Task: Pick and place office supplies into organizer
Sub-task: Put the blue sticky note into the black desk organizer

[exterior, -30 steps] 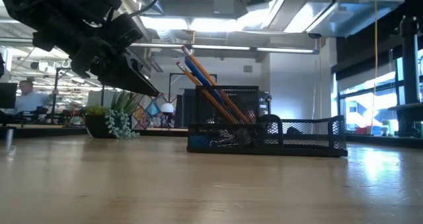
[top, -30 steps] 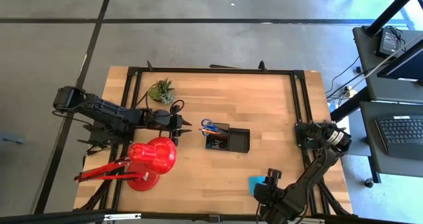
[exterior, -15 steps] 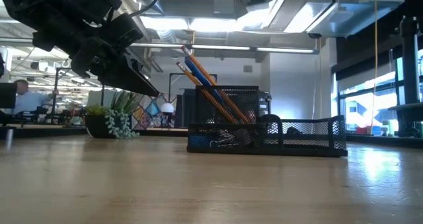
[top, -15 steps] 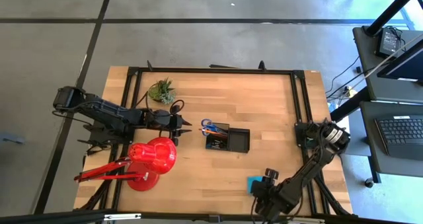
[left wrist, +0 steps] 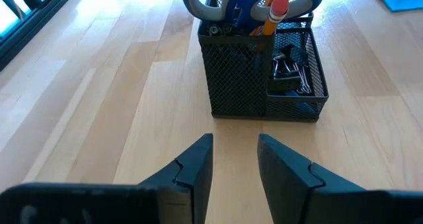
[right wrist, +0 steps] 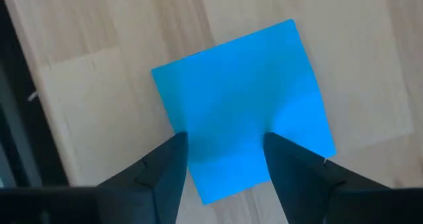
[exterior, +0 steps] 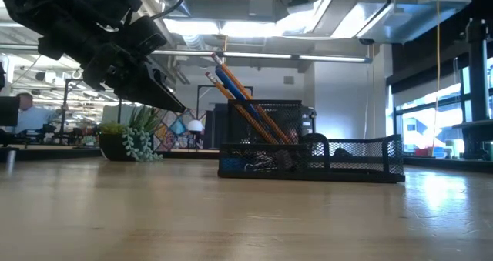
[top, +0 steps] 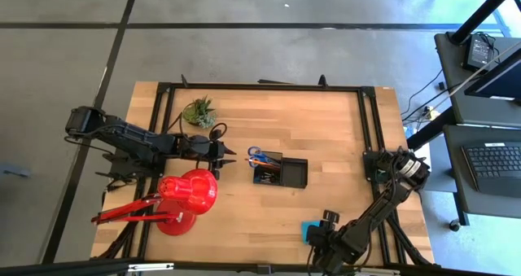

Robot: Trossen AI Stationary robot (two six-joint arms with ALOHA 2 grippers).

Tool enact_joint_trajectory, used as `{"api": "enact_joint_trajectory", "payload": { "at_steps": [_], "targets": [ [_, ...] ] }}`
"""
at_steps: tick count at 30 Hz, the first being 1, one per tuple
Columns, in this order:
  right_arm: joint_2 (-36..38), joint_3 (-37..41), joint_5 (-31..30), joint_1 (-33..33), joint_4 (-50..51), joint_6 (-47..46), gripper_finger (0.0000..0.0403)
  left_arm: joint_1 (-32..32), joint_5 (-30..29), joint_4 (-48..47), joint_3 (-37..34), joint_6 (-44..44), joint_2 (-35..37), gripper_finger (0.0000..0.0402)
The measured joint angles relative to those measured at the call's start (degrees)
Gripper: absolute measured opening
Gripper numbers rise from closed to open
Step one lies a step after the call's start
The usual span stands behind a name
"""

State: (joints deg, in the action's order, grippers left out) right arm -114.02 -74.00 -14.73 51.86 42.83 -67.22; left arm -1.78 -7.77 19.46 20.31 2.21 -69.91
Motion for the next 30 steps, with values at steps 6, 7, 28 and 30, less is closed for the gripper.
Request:
{"api": "enact_joint_trajectory", "payload": {
  "at_steps": [6, 7, 28, 30],
  "targets": [
    [0.0, 0.3, 0.0, -1.2, 0.6, 0.5, 0.0204, 0.0, 0.4, 0.0, 0.0, 0.0, 0.0, 0.0113],
    [0.0, 0.3, 0.0, -1.8, 0.6, 0.5, 0.0204, 0.0, 0.4, 0.0, 0.0, 0.0, 0.0, 0.0113],
    [-2.9, 0.3, -0.7, -20.7, -18.6, 30.5, 0.0204, -1.9, 19.6, 0.0, 0.0, -0.9, 0.0, 0.0113],
    [-3.8, 0.2, -0.7, -22.2, -22.3, 33.4, 0.0204, -3.0, 19.6, 0.0, 0.0, 0.0, 0.0, 0.0113]
  ]
}}
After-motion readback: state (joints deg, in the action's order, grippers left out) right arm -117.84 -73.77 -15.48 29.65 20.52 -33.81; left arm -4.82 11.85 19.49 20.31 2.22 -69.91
